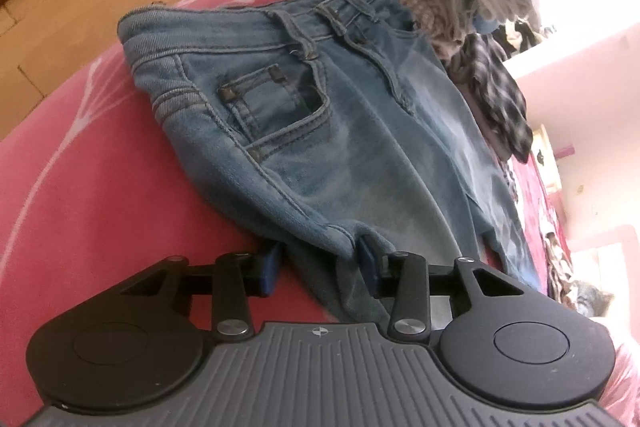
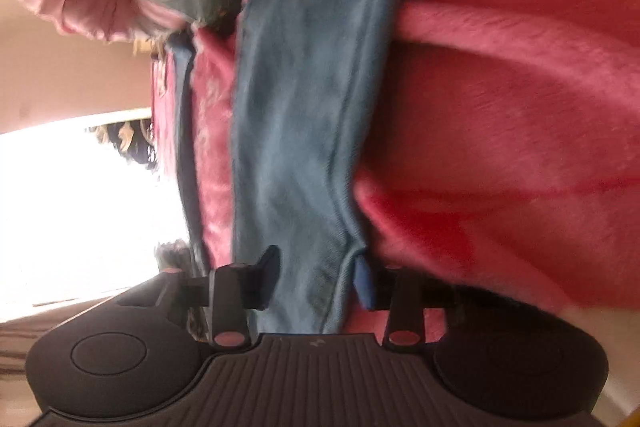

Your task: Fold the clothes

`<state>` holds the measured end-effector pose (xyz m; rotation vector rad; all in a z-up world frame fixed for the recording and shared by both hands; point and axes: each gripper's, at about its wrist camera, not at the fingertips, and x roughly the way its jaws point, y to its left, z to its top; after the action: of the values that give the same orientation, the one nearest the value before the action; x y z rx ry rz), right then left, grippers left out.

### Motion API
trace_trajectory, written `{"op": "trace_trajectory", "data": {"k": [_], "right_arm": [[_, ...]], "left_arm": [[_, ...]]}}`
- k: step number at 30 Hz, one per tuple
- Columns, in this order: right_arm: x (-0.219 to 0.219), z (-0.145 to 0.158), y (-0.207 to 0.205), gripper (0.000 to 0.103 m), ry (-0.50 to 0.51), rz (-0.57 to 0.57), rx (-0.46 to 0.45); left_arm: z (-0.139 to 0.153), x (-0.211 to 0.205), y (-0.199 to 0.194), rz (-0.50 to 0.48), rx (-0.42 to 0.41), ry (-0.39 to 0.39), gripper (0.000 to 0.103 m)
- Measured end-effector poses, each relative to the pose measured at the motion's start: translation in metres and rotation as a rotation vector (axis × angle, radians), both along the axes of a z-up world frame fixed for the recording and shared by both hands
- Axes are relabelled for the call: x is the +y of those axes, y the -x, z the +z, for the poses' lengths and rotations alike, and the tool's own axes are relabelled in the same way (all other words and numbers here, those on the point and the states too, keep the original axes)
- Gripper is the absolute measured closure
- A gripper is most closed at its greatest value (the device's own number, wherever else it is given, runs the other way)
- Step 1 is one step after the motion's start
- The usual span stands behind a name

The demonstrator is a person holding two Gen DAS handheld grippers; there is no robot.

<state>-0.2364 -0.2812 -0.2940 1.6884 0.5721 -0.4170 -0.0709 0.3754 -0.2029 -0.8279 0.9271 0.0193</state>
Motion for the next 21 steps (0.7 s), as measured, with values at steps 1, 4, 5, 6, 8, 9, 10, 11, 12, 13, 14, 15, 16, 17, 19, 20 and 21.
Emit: {"op": "trace_trajectory", "data": {"k": [1,4,5,6,8,9,10,11,12,13,14,15,16,17,19,20,21], "right_arm": [[-0.001,-0.001,-0.004,0.074,0.008,0.0,0.005],[-0.004,0.018,-0.028,0.089,0.129,0.095,0.072],[-0.004,0.029,-0.032,0.089,0.166,0.121,0.083],[-0.004,0.041,-0.036,0.092,0.207,0.149,0.089],[-0.004,0.068,-0.042,0.093,0.279,0.209,0.11],[-0.004,0.077,-0.044,0.093,0.295,0.227,0.129],[-0.003,0.077,-0.042,0.094,0.295,0.243,0.154],[-0.003,0.075,-0.038,0.094,0.292,0.258,0.179],[-0.003,0.074,-0.035,0.094,0.288,0.274,0.205],[-0.002,0.064,-0.028,0.094,0.263,0.278,0.233],[-0.002,0.051,-0.021,0.094,0.233,0.279,0.262],[-0.002,0.04,-0.011,0.094,0.211,0.273,0.261],[-0.002,0.035,-0.003,0.093,0.192,0.255,0.24],[-0.002,0.032,0.006,0.092,0.172,0.236,0.215],[-0.004,0.027,0.019,0.086,0.143,0.191,0.175],[-0.005,0.027,0.024,0.083,0.136,0.166,0.16],[-0.006,0.026,0.029,0.077,0.128,0.14,0.146]], "left_arm": [[0.001,0.0,0.001,-0.011,-0.003,-0.013,0.069],[0.002,-0.003,-0.003,-0.024,0.005,-0.049,0.076],[0.002,-0.005,-0.005,-0.031,0.01,-0.071,0.081],[0.005,-0.008,-0.007,-0.041,0.011,-0.098,0.083],[0.015,-0.012,-0.006,-0.062,0.011,-0.14,0.091],[0.023,-0.012,-0.005,-0.073,0.01,-0.154,0.092],[0.032,-0.012,-0.003,-0.083,0.009,-0.166,0.096],[0.039,-0.013,-0.002,-0.093,0.008,-0.183,0.097],[0.046,-0.012,0.0,-0.106,0.009,-0.206,0.097],[0.049,-0.012,0.001,-0.121,0.012,-0.226,0.097],[0.046,-0.012,0.001,-0.136,0.028,-0.242,0.097],[0.041,-0.011,0.0,-0.149,0.048,-0.257,0.097],[0.032,-0.011,-0.002,-0.161,0.077,-0.264,0.097],[0.02,-0.011,-0.004,-0.174,0.103,-0.267,0.096],[0.011,-0.009,-0.003,-0.186,0.087,-0.258,0.095],[0.012,-0.007,-0.001,-0.188,0.076,-0.248,0.093],[0.013,-0.004,0.001,-0.189,0.067,-0.237,0.092]]}}
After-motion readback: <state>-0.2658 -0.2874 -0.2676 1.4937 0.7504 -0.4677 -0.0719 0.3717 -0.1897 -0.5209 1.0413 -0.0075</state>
